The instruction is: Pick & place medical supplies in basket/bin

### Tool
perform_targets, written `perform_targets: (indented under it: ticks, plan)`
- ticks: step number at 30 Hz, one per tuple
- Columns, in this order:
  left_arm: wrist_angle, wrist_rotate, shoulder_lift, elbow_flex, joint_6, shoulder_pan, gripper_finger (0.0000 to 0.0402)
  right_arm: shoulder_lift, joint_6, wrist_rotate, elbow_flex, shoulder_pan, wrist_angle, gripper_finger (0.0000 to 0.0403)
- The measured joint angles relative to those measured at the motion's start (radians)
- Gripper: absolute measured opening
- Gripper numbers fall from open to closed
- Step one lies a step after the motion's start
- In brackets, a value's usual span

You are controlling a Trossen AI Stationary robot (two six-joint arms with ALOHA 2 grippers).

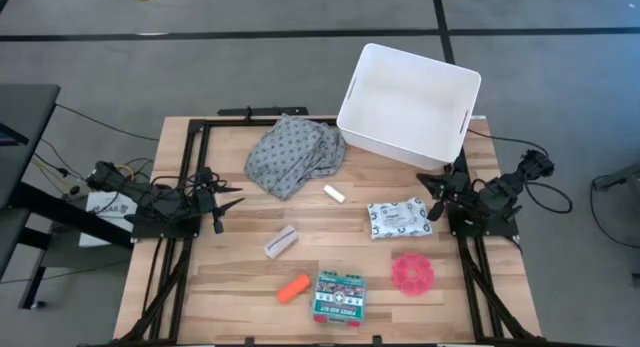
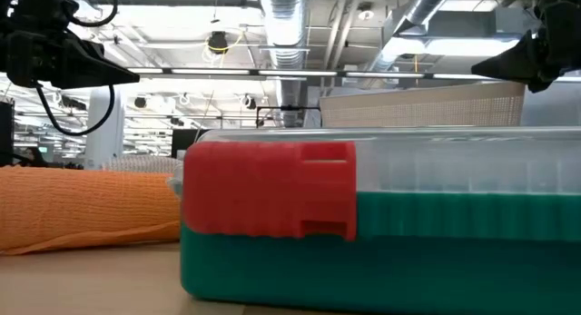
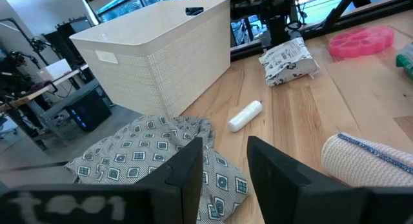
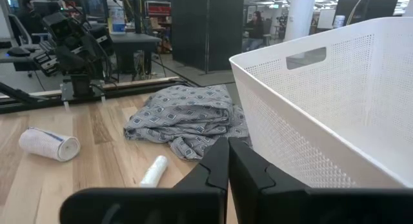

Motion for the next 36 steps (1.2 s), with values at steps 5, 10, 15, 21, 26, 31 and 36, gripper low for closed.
perform_targets:
  ticks: [5,10,15,21,26,31,36]
  plan:
    - [0.000,0.000,0.000,0.000,0.000,0.000,0.0112,0.000,0.000,0.000,0.000,0.000,0.000,0.0000]
    - [0.000,0.000,0.000,0.000,0.000,0.000,0.0112,0.000,0.000,0.000,0.000,0.000,0.000,0.0000]
    - [0.000,0.000,0.000,0.000,0.000,0.000,0.0112,0.000,0.000,0.000,0.000,0.000,0.000,0.0000]
    - [0.000,0.000,0.000,0.000,0.000,0.000,0.0112,0.000,0.000,0.000,0.000,0.000,0.000,0.0000]
    - [0.000,0.000,0.000,0.000,0.000,0.000,0.0112,0.000,0.000,0.000,0.000,0.000,0.000,0.0000]
    - [0.000,0.000,0.000,0.000,0.000,0.000,0.0112,0.000,0.000,0.000,0.000,0.000,0.000,0.0000]
    - [0.001,0.000,0.000,0.000,0.026,0.000,0.0112,0.000,0.000,0.000,0.000,0.000,0.000,0.0000]
